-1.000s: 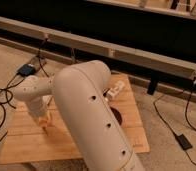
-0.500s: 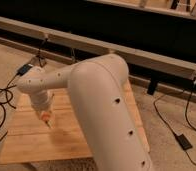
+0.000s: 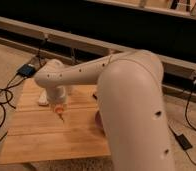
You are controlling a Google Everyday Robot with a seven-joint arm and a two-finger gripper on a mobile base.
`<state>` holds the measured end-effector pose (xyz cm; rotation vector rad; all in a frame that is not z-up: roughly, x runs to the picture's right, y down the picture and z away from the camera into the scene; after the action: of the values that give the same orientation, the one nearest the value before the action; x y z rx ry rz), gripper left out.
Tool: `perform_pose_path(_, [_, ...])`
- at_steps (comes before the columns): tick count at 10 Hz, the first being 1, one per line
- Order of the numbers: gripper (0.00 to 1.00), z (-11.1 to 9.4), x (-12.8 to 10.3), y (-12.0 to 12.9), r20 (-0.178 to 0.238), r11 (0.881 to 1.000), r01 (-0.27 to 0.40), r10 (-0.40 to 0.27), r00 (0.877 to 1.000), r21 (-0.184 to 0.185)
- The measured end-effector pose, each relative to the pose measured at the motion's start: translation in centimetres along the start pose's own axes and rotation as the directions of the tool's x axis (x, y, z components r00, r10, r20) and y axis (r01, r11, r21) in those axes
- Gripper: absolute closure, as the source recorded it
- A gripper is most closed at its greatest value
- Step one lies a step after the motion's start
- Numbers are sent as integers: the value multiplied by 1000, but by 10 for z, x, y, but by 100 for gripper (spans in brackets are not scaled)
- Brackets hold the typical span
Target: Place the pepper in the ceramic bowl
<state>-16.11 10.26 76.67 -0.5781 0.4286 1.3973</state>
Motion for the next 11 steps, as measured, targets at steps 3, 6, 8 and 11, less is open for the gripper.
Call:
perform_pose_path(3, [100, -3, 1, -45, 22, 997, -66, 65, 998, 28])
perform_pose_path(6, [100, 1, 9, -87, 26, 990, -118, 116, 993, 71])
perform_pose_path(8, [100, 2, 13, -111, 29, 984, -147, 145, 989, 100])
perform_pose_path(11, [100, 2, 19, -146, 33, 971, -198, 195, 980, 137])
